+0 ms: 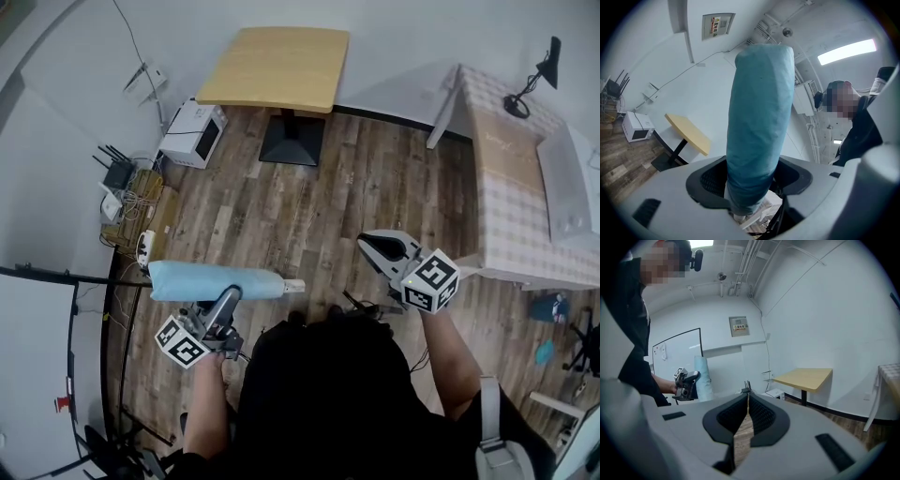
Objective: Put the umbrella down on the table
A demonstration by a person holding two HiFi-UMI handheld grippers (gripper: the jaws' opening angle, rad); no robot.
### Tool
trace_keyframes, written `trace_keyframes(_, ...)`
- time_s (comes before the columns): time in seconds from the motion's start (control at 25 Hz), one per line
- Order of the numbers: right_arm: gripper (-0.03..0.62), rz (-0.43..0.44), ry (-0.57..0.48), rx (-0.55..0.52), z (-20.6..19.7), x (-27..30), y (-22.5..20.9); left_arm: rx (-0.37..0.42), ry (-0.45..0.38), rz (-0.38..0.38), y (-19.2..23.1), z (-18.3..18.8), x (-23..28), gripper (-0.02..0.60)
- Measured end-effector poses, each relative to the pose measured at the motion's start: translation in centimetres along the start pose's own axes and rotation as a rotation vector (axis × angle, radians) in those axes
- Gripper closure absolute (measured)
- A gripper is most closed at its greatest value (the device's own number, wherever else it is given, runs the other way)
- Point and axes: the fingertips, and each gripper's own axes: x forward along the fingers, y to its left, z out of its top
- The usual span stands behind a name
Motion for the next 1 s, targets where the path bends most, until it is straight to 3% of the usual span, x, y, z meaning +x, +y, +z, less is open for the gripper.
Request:
trace_keyframes(0.8, 0.572, 0.029, 0.019, 0.059, -3.2, -2.6, -1.1, -0.042, 0.020, 0.047, -1.7, -3.1, 0.9, 0.284)
trace_keyframes(1.0, 0.572, 0.018, 0.025, 0.076, -4.1, -2.4, -1.1, -0.088, -0.028, 0.051, -0.2, -2.7, 0.6, 0.284)
